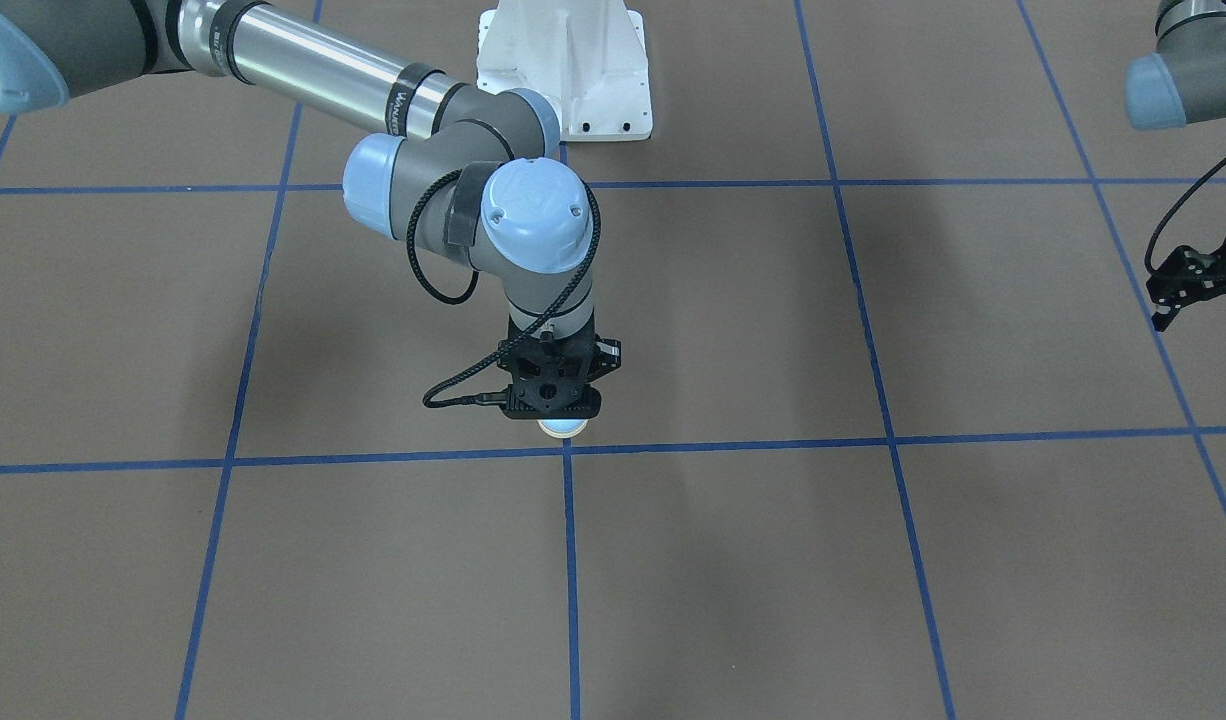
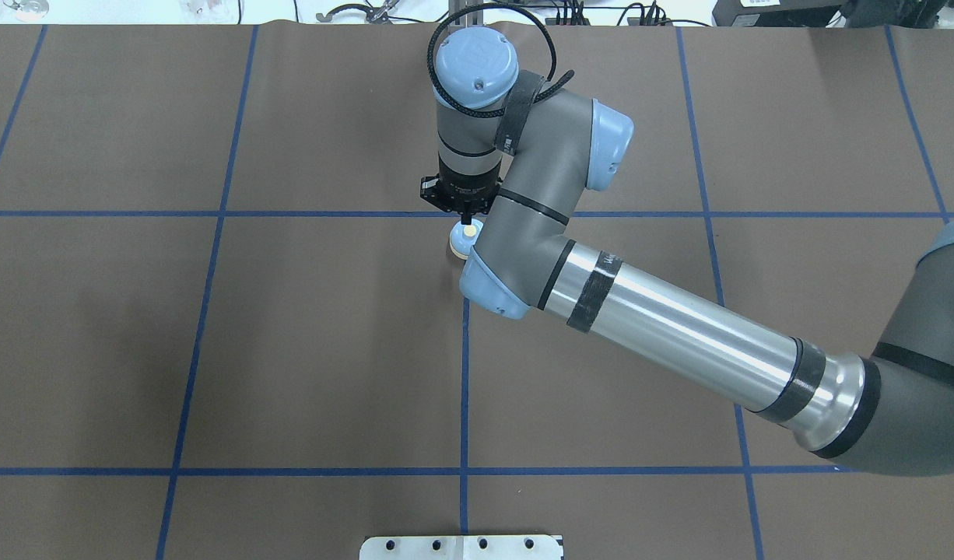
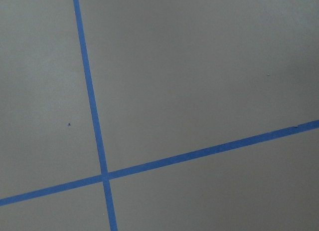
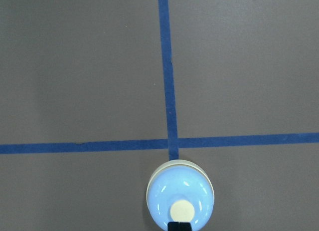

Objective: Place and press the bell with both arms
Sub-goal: 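Press down on the bell's cream button with the right gripper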

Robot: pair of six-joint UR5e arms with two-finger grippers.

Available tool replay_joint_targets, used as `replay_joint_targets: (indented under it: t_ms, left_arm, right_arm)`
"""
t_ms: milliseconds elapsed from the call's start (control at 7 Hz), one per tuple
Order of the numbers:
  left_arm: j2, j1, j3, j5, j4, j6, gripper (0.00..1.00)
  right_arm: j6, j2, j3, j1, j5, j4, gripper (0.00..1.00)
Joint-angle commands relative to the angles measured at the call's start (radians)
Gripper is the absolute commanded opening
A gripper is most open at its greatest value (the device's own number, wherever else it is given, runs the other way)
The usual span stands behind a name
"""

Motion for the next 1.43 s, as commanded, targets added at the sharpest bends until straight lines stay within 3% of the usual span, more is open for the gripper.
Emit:
replay_joint_targets:
  t_ms: [0,1286]
  left_arm:
    - [0.0,0.0,0.002,0.0,0.0,0.0,1.0]
    - [0.0,0.0,0.006,0.0,0.0,-0.002,1.0]
  right_arm:
    - [-0.005,0.01,-0.041,-0.002,-0.024,0.02,0.0]
    - [-0.005,0.01,-0.078,-0.022,-0.04,0.053,0.0]
